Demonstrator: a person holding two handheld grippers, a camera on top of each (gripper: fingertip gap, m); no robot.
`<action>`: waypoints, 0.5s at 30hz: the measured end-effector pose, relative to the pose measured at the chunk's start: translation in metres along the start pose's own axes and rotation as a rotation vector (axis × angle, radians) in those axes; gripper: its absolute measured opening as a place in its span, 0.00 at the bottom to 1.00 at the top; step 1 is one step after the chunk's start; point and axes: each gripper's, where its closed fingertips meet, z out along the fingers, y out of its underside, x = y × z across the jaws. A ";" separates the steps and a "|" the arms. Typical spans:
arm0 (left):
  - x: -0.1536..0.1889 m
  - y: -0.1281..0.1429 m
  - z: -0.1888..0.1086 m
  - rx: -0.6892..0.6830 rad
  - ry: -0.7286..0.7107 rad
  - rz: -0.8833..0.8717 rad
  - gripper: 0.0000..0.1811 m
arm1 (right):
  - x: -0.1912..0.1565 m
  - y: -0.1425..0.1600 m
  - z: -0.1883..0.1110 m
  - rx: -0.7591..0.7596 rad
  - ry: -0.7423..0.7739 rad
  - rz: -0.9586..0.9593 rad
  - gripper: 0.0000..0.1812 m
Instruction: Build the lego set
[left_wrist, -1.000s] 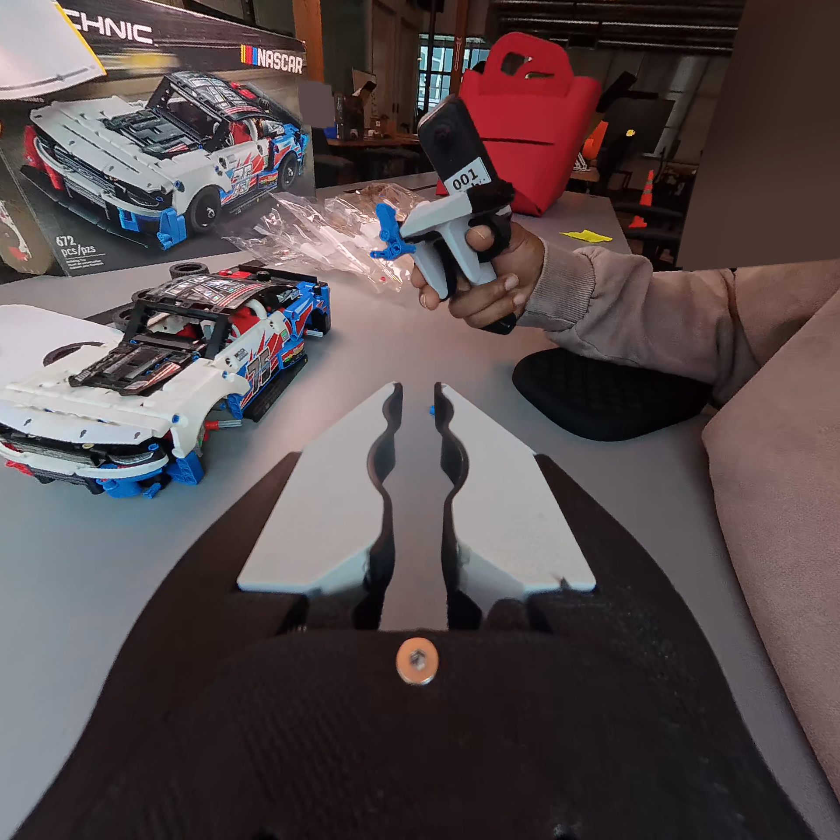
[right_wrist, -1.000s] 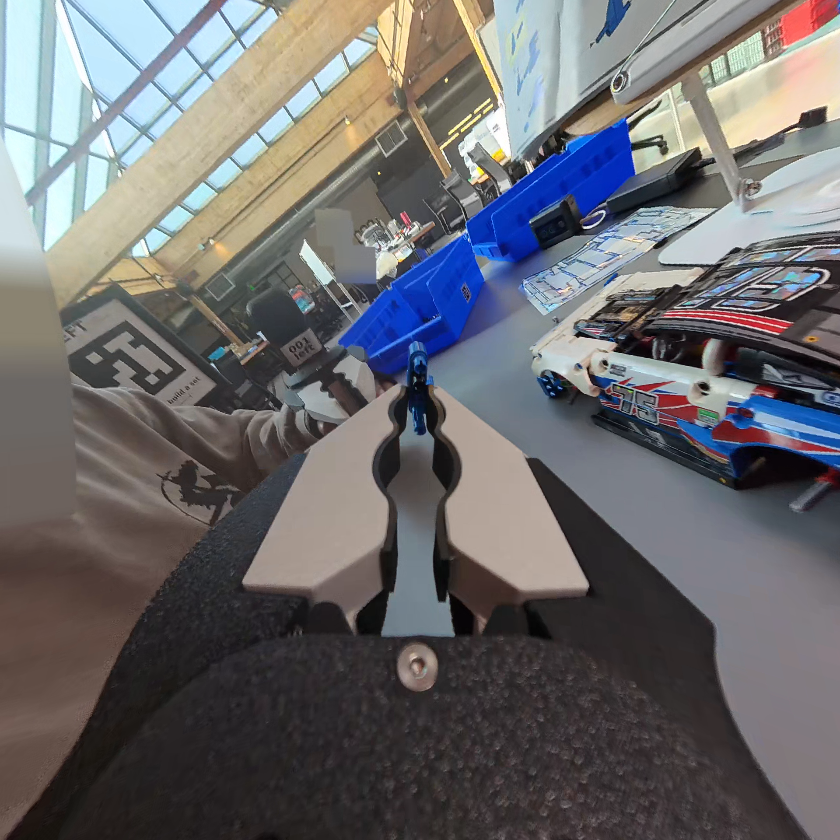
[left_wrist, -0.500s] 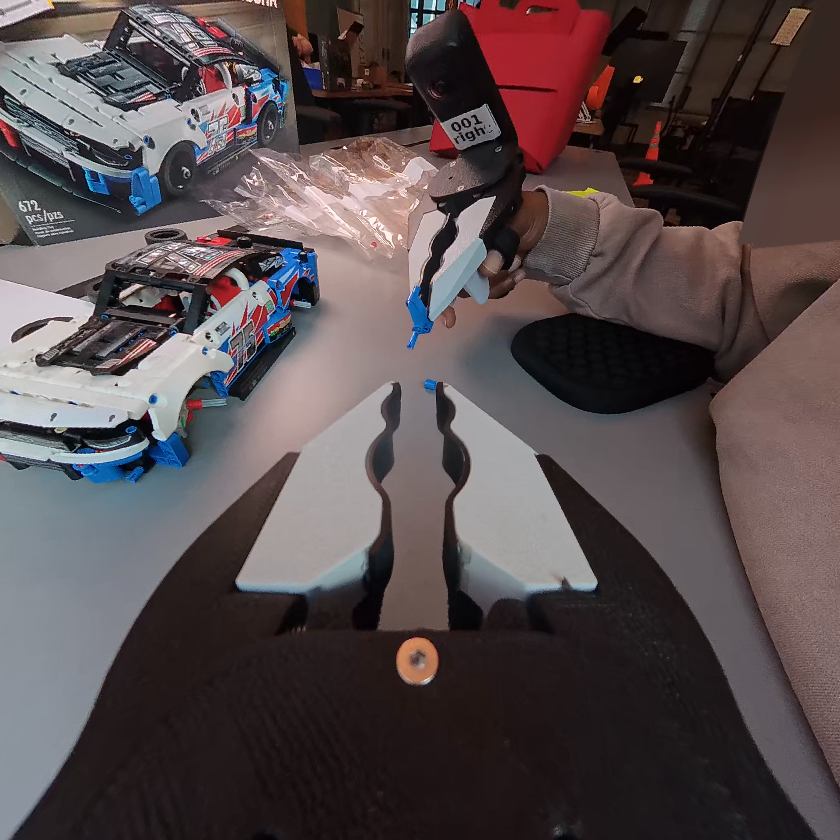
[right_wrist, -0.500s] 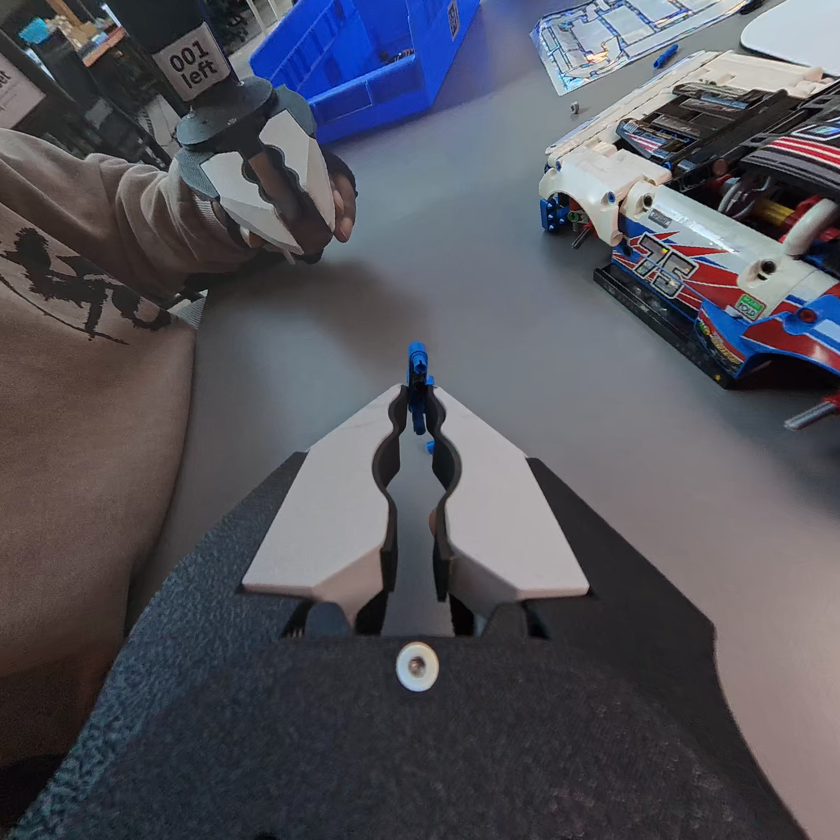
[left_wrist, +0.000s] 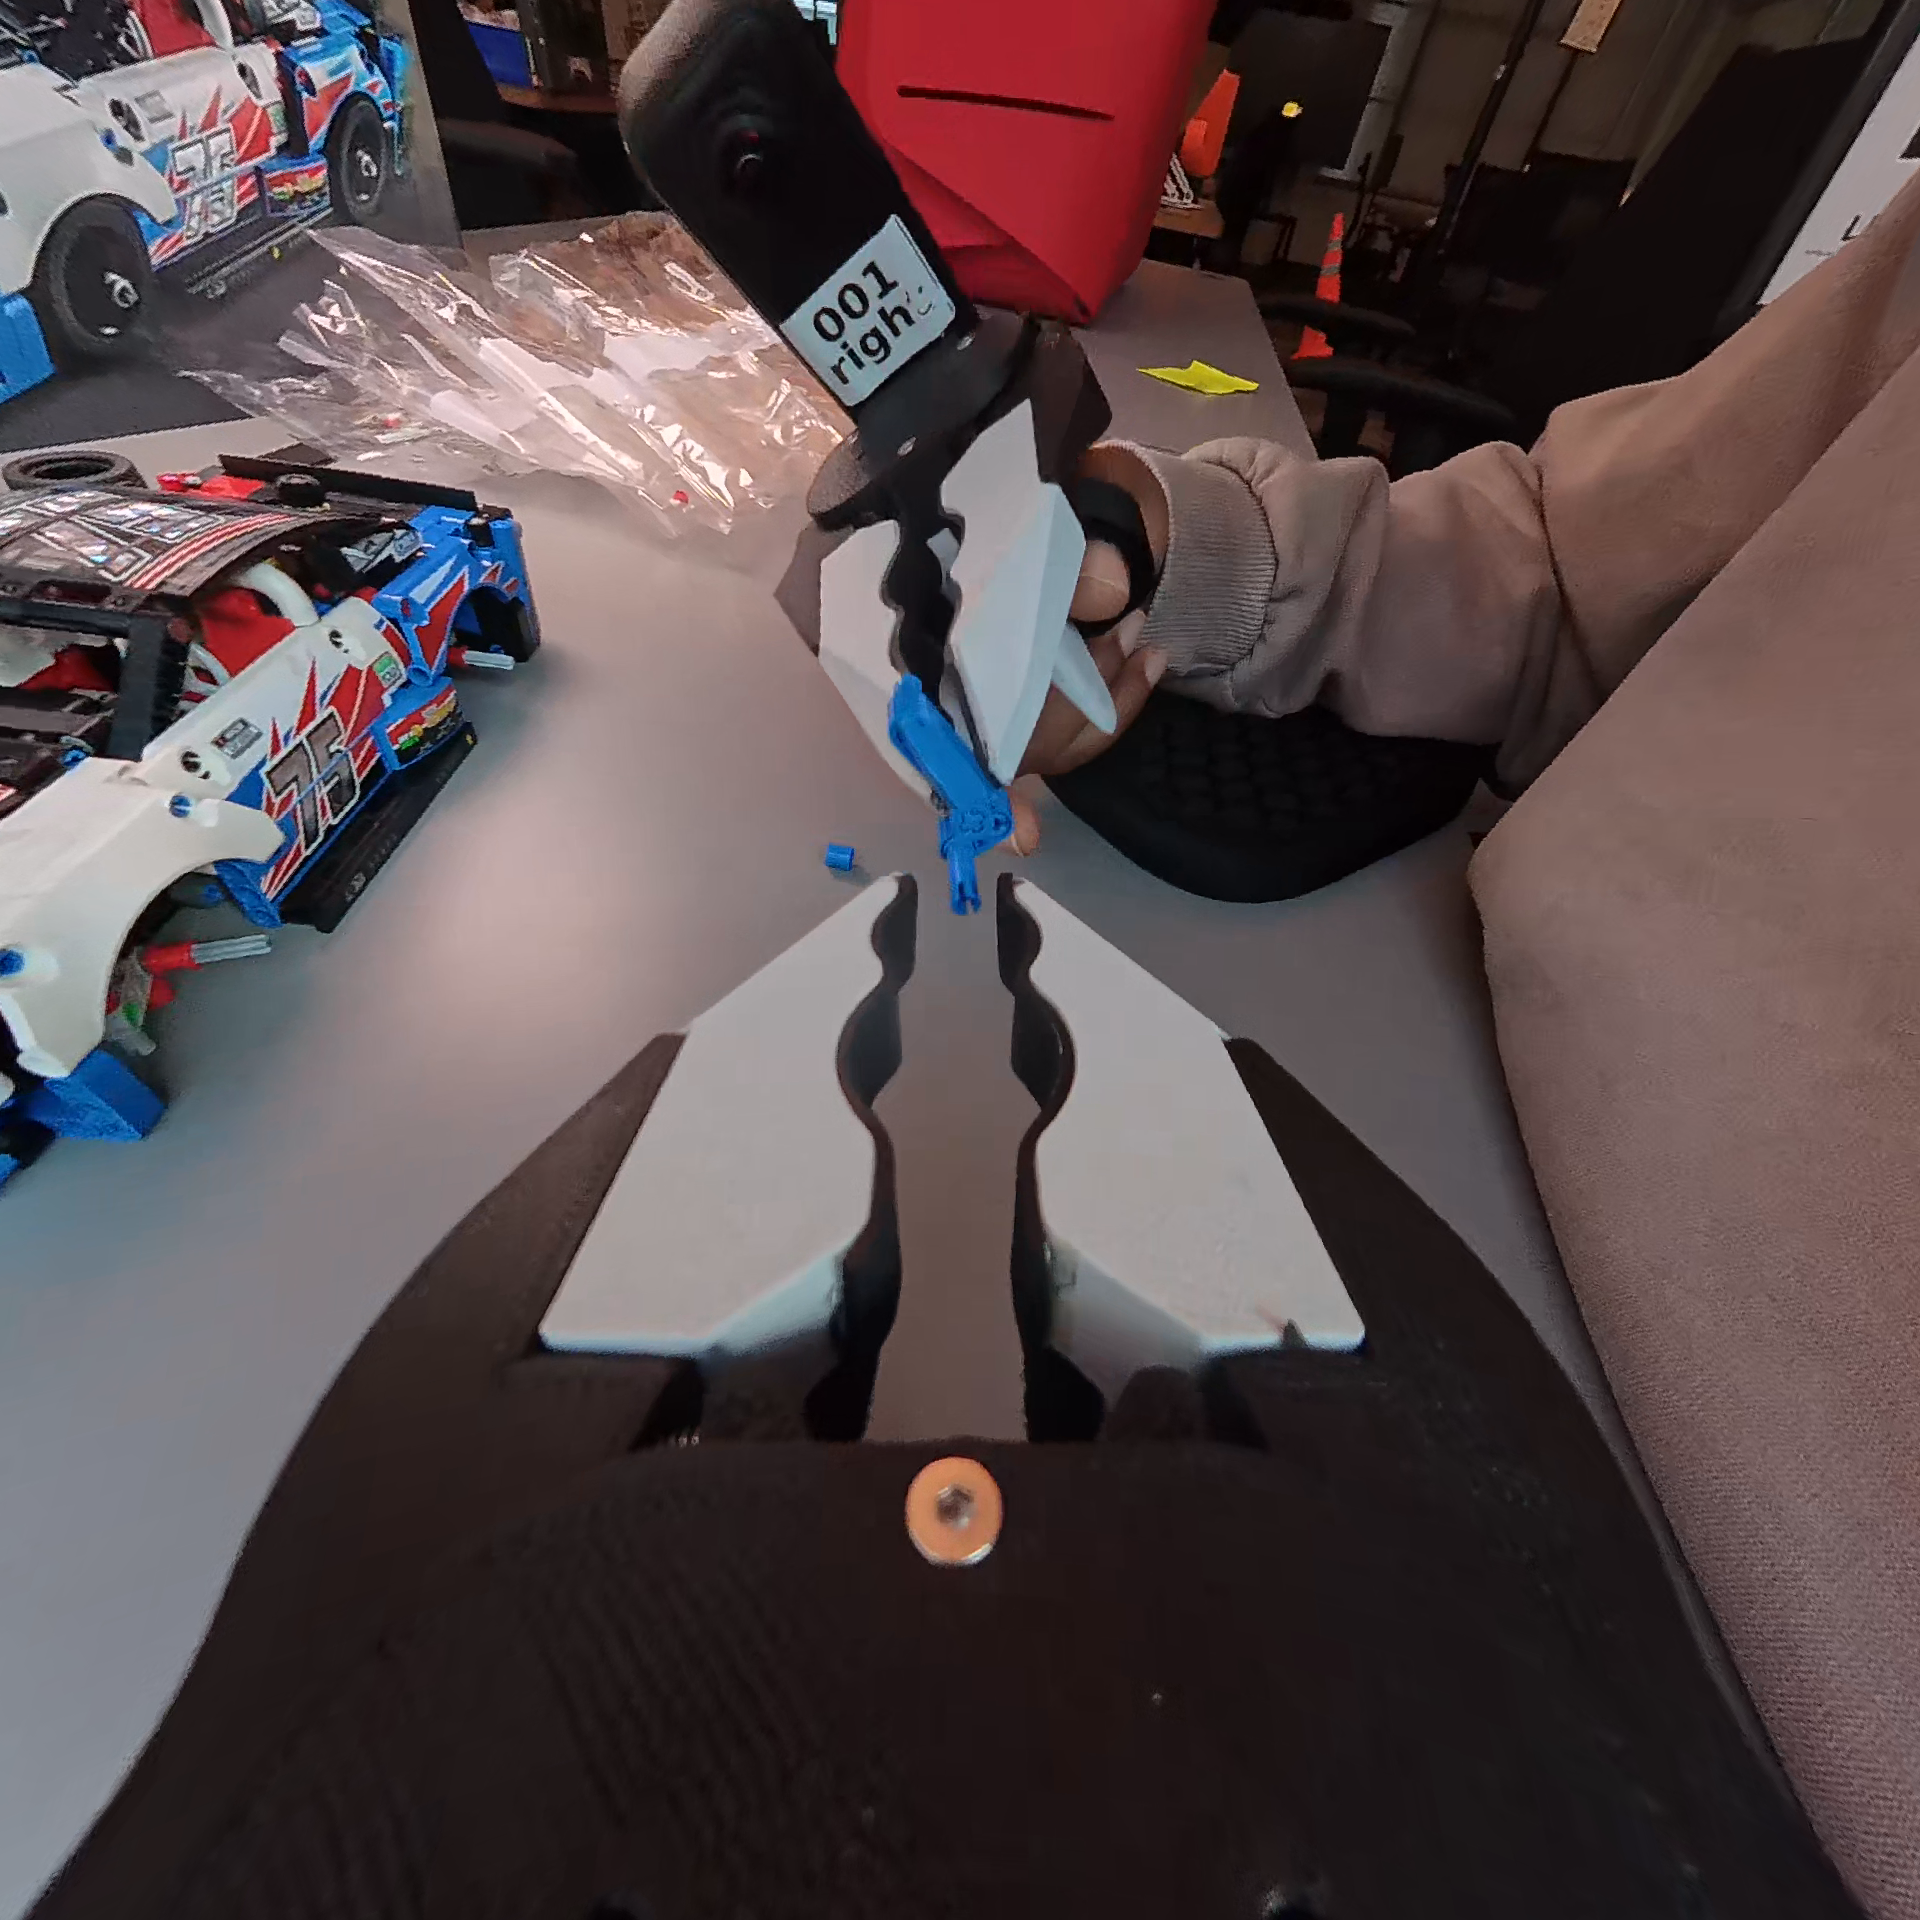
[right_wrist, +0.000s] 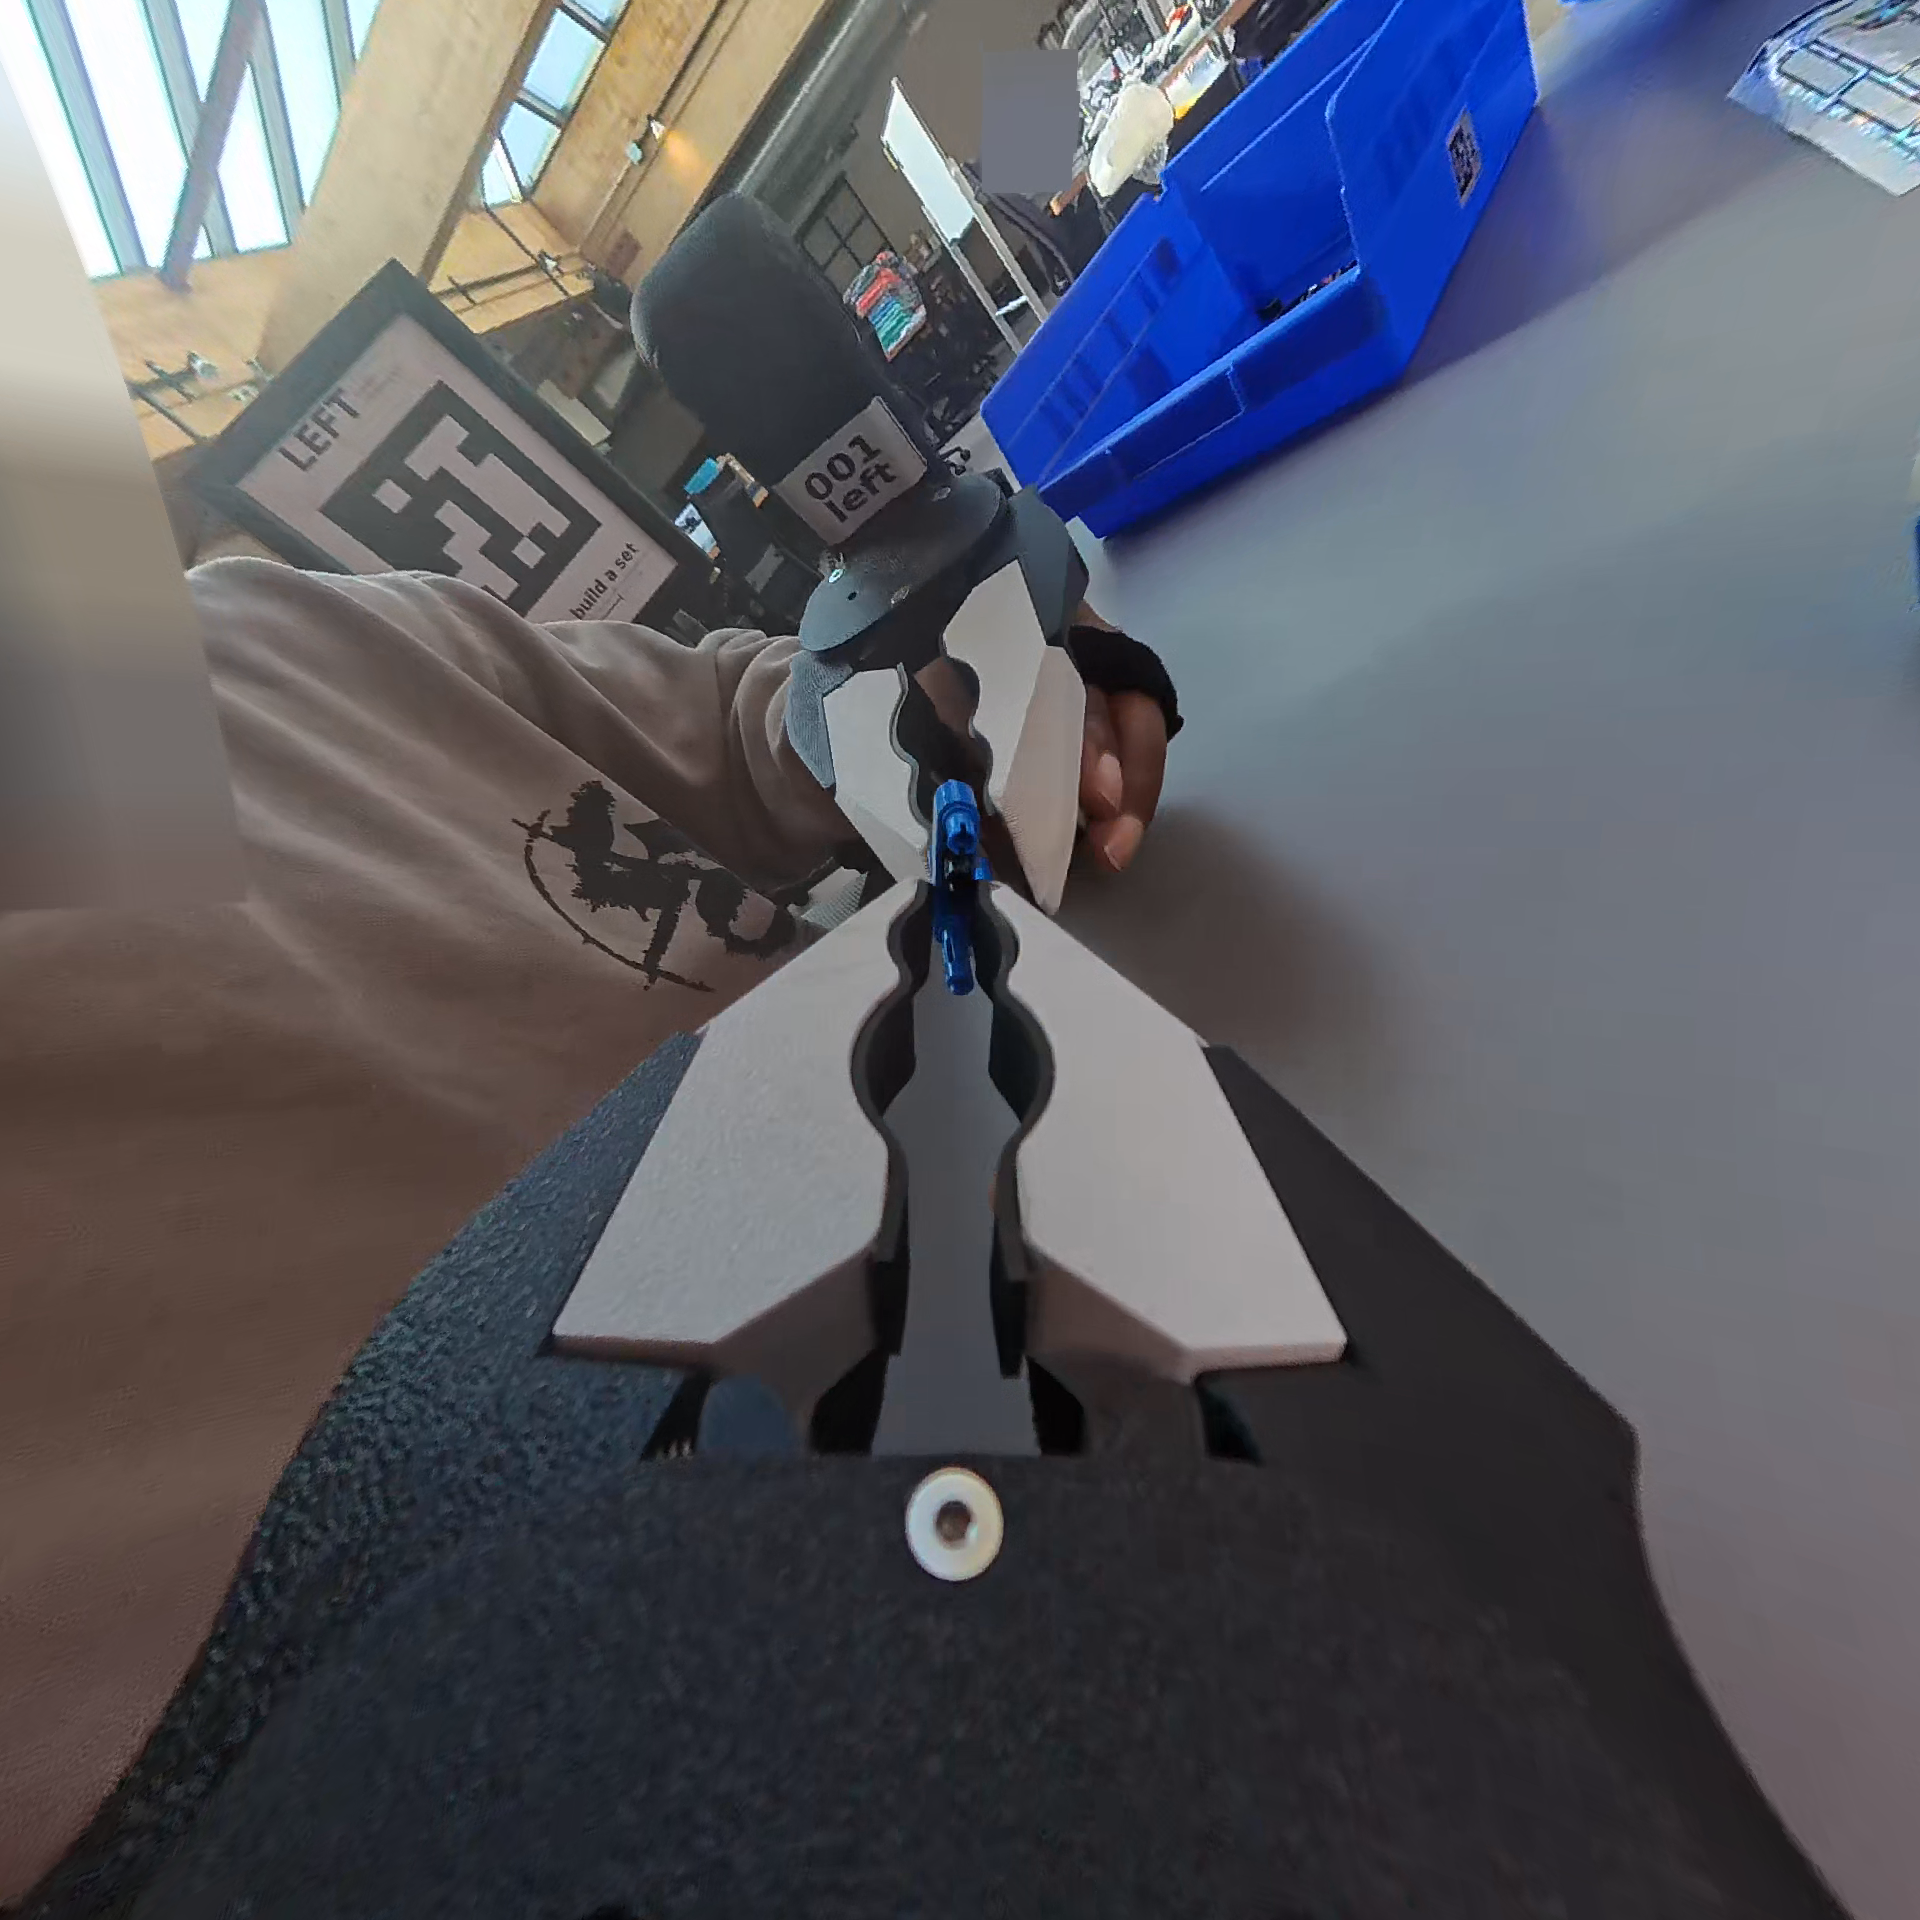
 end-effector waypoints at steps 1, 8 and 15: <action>0.000 0.000 0.000 -0.001 0.002 0.001 0.05 | -0.001 0.000 0.002 0.003 -0.002 -0.003 0.02; 0.004 -0.001 -0.002 -0.005 0.023 0.009 0.01 | -0.004 -0.002 0.003 0.031 -0.025 -0.019 0.02; 0.005 -0.004 -0.005 0.011 0.032 0.013 0.01 | -0.005 -0.005 0.002 0.056 -0.023 -0.048 0.04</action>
